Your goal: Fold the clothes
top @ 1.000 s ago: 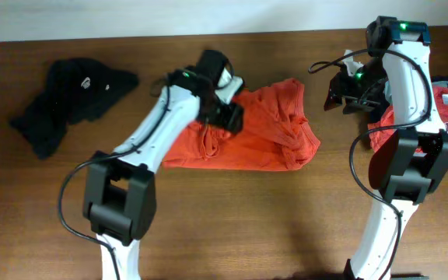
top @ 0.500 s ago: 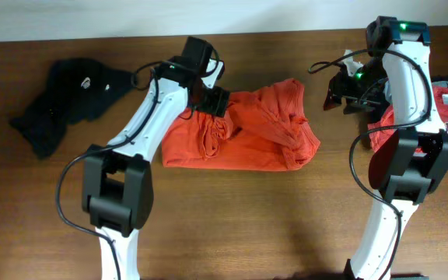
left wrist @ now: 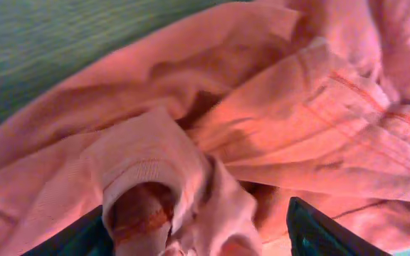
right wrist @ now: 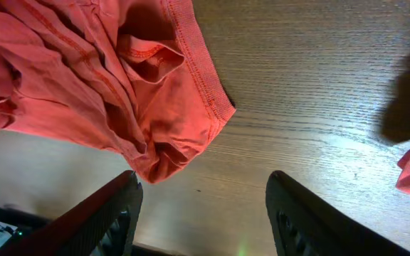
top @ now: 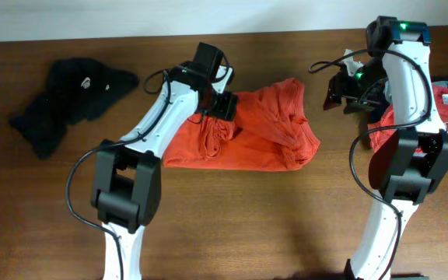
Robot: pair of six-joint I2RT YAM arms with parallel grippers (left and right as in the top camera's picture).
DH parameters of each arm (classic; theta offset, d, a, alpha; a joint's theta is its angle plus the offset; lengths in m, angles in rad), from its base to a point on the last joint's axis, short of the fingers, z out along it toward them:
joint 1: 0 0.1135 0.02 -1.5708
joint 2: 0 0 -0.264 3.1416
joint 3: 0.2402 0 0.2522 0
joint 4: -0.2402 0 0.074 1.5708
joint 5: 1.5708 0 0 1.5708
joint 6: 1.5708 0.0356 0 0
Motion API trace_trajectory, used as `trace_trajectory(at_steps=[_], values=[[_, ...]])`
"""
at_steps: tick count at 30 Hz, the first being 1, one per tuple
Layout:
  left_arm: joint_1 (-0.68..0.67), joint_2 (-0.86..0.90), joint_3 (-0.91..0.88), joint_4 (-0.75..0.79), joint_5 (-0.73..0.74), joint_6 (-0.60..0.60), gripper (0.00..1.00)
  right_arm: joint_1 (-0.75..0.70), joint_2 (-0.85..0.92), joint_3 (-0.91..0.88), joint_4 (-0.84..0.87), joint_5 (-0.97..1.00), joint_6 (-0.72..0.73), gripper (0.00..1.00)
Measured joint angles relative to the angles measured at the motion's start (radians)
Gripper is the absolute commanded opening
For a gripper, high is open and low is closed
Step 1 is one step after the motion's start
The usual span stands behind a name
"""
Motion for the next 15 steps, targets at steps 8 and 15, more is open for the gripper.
trace_trajectory(at_steps=[8,15], values=[[-0.058,0.000,0.000,0.004,0.018,-0.015,0.74,0.000,0.000,0.000,0.000,0.000,0.000,0.60],[-0.122,0.000,0.000,0.054,0.022,-0.033,0.75,0.000,0.000,0.000,0.000,0.000,0.000,0.60]])
